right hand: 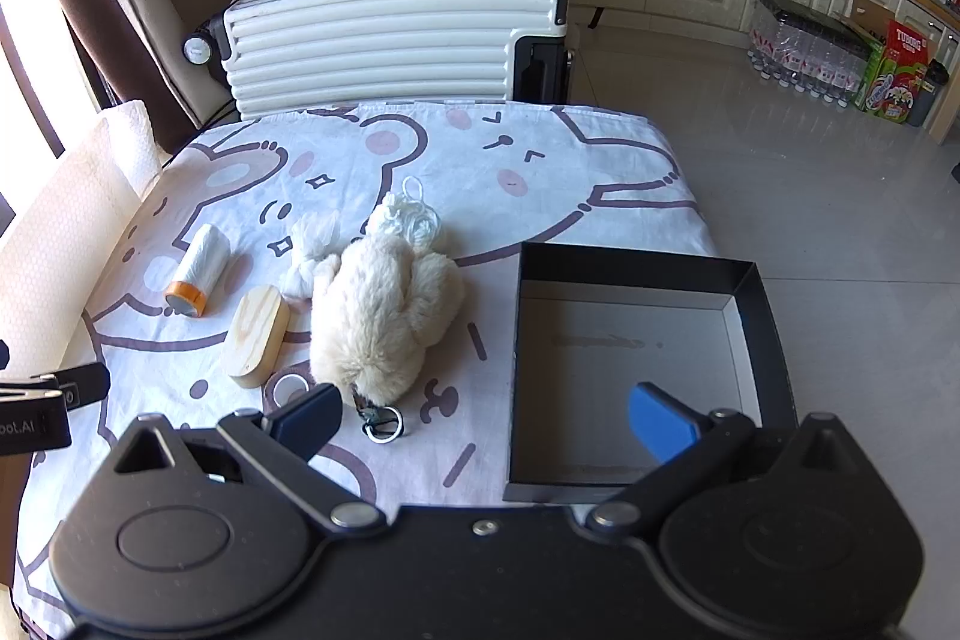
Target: Organize objects
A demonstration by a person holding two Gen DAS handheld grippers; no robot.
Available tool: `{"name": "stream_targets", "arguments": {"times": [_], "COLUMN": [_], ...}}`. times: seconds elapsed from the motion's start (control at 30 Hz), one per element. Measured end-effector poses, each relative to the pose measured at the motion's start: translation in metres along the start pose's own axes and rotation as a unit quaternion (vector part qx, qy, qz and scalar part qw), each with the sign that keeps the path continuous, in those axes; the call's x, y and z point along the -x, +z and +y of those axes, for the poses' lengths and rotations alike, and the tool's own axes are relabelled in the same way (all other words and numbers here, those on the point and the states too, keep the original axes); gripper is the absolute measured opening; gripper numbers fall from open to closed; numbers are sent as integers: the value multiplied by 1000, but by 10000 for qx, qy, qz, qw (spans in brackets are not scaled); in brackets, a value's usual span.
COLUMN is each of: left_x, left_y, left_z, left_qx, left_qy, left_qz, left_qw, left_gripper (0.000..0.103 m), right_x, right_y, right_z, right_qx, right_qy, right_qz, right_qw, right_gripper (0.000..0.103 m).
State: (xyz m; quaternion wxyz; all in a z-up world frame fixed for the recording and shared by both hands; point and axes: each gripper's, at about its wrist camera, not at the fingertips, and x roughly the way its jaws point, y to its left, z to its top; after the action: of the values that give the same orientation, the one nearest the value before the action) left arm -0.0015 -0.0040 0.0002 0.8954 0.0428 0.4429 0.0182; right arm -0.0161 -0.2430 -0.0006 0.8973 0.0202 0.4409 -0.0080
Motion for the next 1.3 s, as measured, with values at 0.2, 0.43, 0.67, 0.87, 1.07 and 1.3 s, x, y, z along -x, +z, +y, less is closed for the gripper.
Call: {"name": "stream_targets", "arguments": {"times": [0.2, 0.43, 0.67, 0.87, 1.07, 1.3], "left_x": [2, 3, 4, 3, 3, 3], "left_y": [-2, -2, -2, -2, -3, -3], "left_z": [-8, -8, -9, -8, -7, -6], "left_qx": [-22, -13, 10, 20, 28, 31], "left_qy": [12, -19, -53, -60, -66, -80], "left_qz": [-11, -10, -3, 0, 3, 7], "left_qw": [10000, 10000, 10000, 10000, 10000, 10000], "left_gripper": [103, 103, 103, 103, 103, 103], "right_x": [0, -1, -2, -2, 0, -2], "right_y": [5, 4, 5, 5, 4, 4], "right_z": [0, 1, -1, 2, 3, 3], "right_qx": [-4, 8, 9, 16, 16, 15], "right_qy": [-5, -16, -29, -34, -38, -41], "right_qz": [2, -7, 1, 5, 5, 10], "right_qw": [10000, 10000, 10000, 10000, 10000, 10000], "right_gripper": [103, 103, 103, 103, 103, 103]}}
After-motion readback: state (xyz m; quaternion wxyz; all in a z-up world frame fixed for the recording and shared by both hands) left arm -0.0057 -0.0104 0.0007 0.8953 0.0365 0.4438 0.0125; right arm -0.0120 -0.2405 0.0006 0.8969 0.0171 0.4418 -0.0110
